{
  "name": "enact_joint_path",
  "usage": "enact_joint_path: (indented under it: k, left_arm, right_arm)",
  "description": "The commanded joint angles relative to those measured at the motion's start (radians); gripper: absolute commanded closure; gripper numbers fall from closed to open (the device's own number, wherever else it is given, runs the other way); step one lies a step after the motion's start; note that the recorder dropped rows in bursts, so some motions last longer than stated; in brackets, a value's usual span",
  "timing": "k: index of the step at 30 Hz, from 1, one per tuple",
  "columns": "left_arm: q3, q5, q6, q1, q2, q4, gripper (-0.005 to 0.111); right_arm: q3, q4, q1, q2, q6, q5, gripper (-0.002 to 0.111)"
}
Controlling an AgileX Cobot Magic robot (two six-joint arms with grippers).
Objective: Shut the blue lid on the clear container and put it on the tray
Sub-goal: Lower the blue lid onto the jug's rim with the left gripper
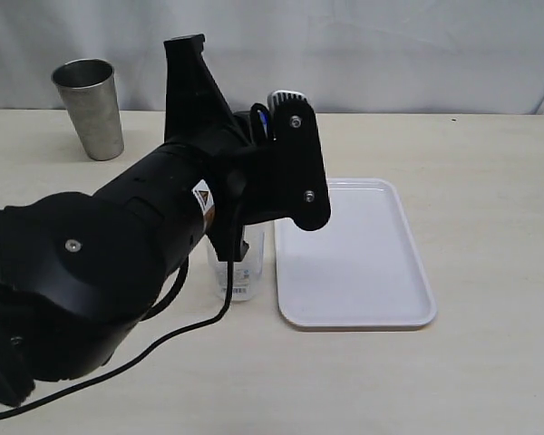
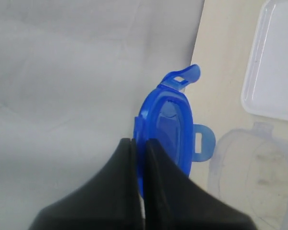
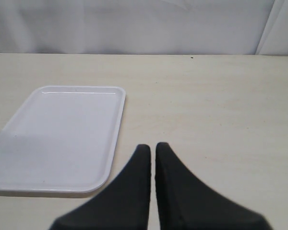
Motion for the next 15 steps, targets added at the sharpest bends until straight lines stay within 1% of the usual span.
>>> enact_joint_path:
  k: [1, 15]
  left_arm:
    - [-0.007, 0.02, 0.007, -0.01, 0.0, 0.002, 0.107]
    - [0.071, 0.024, 0.015, -0.01, 0.0, -0.002, 0.107]
  right_arm:
    - [0.003, 0.002, -0.003, -0.004, 0.0, -0.005, 0.104]
    - [0.003, 0.002, -0.003, -0.004, 0.0, -0.005, 0.104]
